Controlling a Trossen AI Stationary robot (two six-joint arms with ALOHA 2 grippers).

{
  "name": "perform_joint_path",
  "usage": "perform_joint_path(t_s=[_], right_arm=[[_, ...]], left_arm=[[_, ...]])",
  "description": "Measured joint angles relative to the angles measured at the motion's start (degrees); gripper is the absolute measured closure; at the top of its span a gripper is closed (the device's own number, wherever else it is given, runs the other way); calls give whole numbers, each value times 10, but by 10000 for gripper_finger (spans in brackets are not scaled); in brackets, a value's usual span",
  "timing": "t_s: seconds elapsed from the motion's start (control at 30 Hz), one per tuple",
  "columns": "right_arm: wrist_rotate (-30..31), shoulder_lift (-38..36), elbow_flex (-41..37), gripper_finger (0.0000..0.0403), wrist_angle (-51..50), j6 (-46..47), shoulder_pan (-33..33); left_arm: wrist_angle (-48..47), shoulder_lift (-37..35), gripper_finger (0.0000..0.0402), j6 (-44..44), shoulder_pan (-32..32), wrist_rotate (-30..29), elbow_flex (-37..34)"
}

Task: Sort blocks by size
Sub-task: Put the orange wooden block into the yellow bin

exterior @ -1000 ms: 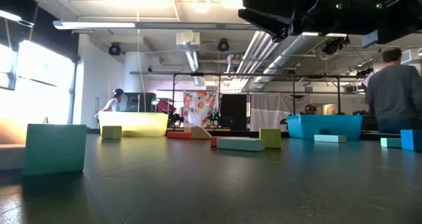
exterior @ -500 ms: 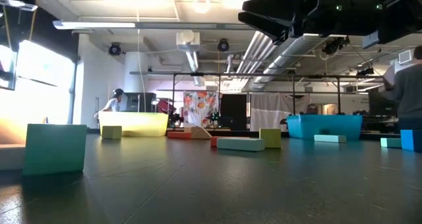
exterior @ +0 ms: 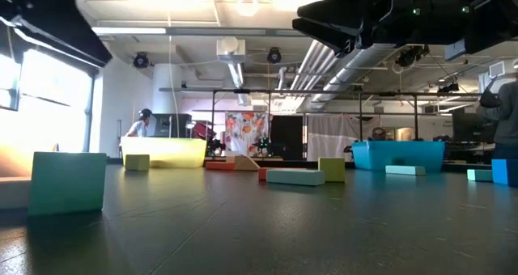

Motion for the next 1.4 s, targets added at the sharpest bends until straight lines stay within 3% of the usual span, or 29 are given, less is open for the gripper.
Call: perform_joint_path(t_s=[0.4,0.53,0.7,0.87,1.0,1.1,1.2,1.4], right_arm=[[0,0,0,220,-13,1,0],[2,0,0,220,-15,3,0],[9,0,0,220,-13,3,0],[19,0,0,220,-11,5,-2],[19,0,0,220,-9,21,-12],[19,0,0,220,-9,34,-17],[19,0,0,220,-9,43,-19],[17,0,0,220,-13,43,-19]], left_arm=[[547,-39,236,442,224,240,-196],[652,-40,236,525,324,295,-222],[640,-37,236,538,466,317,-194],[572,-32,236,609,577,339,-119],[531,6,236,655,626,410,-62],[499,57,236,656,641,418,-30],[470,117,236,656,647,395,-3],[447,213,236,643,650,287,40]])
